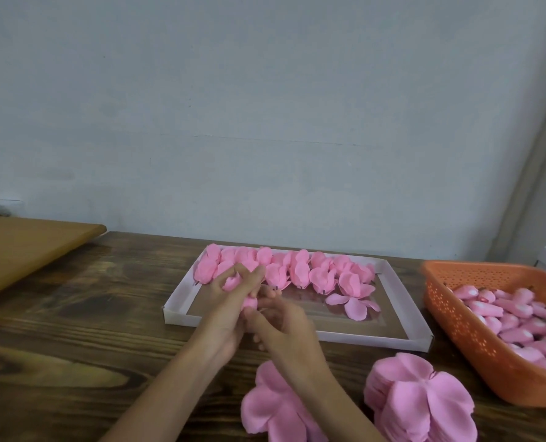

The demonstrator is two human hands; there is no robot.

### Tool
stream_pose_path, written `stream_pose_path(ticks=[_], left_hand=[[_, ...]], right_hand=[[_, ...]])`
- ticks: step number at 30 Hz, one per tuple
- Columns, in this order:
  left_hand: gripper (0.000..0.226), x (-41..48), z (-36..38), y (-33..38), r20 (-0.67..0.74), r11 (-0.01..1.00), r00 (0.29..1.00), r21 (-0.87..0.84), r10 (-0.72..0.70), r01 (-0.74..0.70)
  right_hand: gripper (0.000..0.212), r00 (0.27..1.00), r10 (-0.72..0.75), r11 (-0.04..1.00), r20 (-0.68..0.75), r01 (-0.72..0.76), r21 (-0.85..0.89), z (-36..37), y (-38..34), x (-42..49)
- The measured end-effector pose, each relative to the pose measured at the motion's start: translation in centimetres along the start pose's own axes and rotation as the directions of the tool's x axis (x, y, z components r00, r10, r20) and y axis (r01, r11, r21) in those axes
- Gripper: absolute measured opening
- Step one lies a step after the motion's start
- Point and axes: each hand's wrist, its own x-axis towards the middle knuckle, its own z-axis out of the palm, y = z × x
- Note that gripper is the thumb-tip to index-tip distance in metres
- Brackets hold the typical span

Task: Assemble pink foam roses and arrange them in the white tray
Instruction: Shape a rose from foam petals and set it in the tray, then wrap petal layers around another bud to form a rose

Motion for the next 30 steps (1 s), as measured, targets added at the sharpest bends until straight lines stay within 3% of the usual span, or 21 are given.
stream_pose_path(ticks=[3, 7, 12, 16, 19, 21, 25, 28, 30], left_hand=[[0.034, 1.4, -1.7, 1.7, -0.106, 0.955, 0.987, 0.283, 0.12, -0.085], [0.027, 4.7, -5.3, 4.4, -0.247, 0.786, 0.958, 0.617, 0.145, 0.04], [0.026, 7.4, -5.9, 5.0, -0.17, 0.387, 0.985, 0.906, -0.042, 0.173], [0.028, 8.2, -4.6, 4.1, -0.207, 0.302, 0.968, 0.922, -0.144, 0.242], [0.062, 8.9, -4.6, 2.8, -0.324, 0.121, 0.939, 0.934, -0.114, 0.337], [0.068, 8.9, -4.5, 2.3, -0.323, 0.017, 0.943, 0.945, -0.08, 0.325], [0.063, 8.6, -4.7, 1.4, -0.279, -0.187, 0.96, 0.942, 0.02, 0.278], [0.046, 8.2, -5.1, 0.6, -0.212, -0.459, 0.96, 0.845, 0.18, 0.273], [0.033, 8.2, -5.4, 0.3, -0.182, -0.53, 0.952, 0.797, 0.248, 0.29]], right_hand=[[0.005, 0.997, -0.006, 0.995, -0.078, -0.002, -0.104, -1.2, 0.2, 0.3], [0.008, 0.987, -0.03, 0.991, -0.159, 0.009, -0.131, -2.3, 0.2, 0.9], [0.011, 0.986, -0.013, 0.994, -0.167, -0.006, -0.111, -2.3, 0.3, 0.9], [0.014, 0.984, 0.002, 0.996, -0.18, -0.019, -0.088, -2.6, 0.1, 0.9], [0.016, 0.981, 0.016, 0.996, -0.195, -0.032, -0.079, -2.9, -0.1, 0.9], [0.017, 0.982, 0.021, 0.996, -0.187, -0.037, -0.082, -3.1, -0.2, 0.9], [0.019, 0.981, 0.031, 0.998, -0.191, -0.041, -0.05, -3.3, -0.4, 0.9], [0.02, 0.981, 0.04, 0.998, -0.192, -0.049, -0.041, -3.2, -0.5, 0.9], [0.019, 0.982, 0.044, 0.998, -0.184, -0.051, -0.033, -3.1, -0.6, 0.7]])
